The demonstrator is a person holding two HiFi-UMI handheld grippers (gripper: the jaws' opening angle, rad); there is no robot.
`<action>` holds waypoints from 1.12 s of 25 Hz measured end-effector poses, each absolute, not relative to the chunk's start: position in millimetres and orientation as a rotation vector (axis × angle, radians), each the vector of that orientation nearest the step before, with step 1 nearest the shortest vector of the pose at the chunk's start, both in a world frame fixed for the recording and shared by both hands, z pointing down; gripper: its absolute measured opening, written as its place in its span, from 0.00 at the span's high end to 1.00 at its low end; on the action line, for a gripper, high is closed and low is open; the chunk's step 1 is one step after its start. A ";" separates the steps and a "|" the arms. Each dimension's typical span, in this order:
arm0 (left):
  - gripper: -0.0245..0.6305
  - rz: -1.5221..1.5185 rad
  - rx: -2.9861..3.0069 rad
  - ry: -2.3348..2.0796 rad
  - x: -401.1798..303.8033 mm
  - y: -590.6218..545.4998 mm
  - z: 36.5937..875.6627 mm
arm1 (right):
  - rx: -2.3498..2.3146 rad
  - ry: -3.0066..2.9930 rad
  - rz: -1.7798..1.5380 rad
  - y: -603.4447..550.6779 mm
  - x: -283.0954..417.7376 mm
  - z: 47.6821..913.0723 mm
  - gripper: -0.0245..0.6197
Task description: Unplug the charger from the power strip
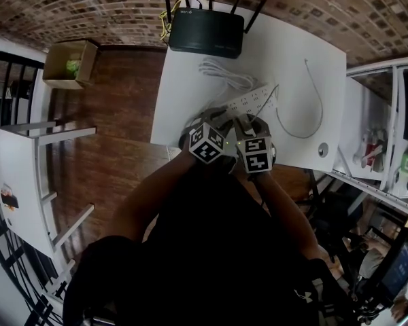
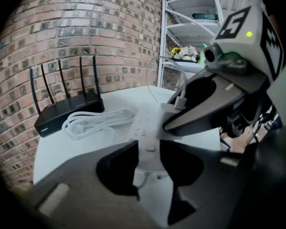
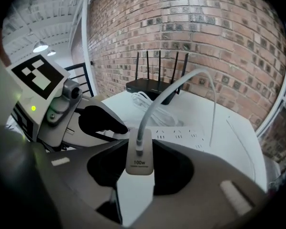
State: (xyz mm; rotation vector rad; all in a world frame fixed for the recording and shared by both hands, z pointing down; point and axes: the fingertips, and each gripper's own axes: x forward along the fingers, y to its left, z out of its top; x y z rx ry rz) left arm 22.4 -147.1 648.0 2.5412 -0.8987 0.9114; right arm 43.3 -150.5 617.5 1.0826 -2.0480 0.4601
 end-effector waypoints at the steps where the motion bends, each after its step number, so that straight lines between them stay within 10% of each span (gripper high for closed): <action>1: 0.74 0.910 2.538 -0.901 22.5 -147.4 647.9 | 1.075 -2.041 0.434 -150.5 42.0 616.4 0.75; 28: 0.75 0.925 2.538 -0.899 26.0 -145.9 650.0 | 1.114 -2.058 0.515 -146.9 49.9 619.0 0.75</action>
